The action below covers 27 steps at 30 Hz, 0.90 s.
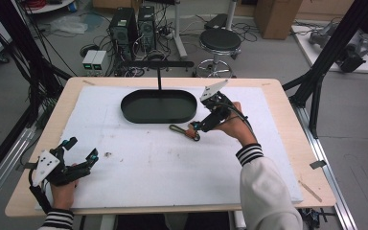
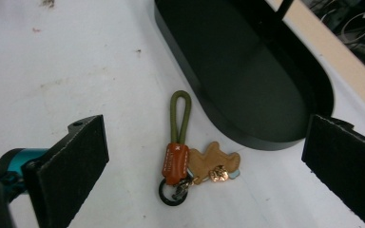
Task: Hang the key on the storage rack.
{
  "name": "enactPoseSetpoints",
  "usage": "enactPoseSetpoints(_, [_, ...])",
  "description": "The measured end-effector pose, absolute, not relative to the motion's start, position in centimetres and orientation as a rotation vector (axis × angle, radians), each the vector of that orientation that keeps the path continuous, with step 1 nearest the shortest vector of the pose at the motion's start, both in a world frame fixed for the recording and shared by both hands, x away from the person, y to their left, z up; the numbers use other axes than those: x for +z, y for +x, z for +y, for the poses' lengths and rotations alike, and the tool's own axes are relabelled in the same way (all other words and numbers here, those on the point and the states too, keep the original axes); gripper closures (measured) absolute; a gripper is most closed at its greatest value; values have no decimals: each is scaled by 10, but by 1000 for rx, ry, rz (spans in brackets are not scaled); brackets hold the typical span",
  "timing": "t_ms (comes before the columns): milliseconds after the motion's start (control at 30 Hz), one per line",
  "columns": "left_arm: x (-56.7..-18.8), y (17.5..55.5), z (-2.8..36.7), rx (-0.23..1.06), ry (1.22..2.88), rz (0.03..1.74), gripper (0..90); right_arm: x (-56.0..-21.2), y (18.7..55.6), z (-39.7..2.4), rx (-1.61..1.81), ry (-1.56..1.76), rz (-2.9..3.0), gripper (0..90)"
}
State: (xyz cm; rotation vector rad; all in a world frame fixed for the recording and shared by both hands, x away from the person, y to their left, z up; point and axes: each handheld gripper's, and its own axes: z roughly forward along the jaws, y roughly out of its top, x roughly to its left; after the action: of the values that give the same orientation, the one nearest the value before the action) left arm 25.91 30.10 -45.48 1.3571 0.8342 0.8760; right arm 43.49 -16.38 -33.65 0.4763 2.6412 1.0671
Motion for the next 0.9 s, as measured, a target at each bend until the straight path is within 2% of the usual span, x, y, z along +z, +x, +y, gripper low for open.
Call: enactPoseSetpoints(900, [-455,259,301,875,1356,834,133,-375,450,-118,702,512,2833,12])
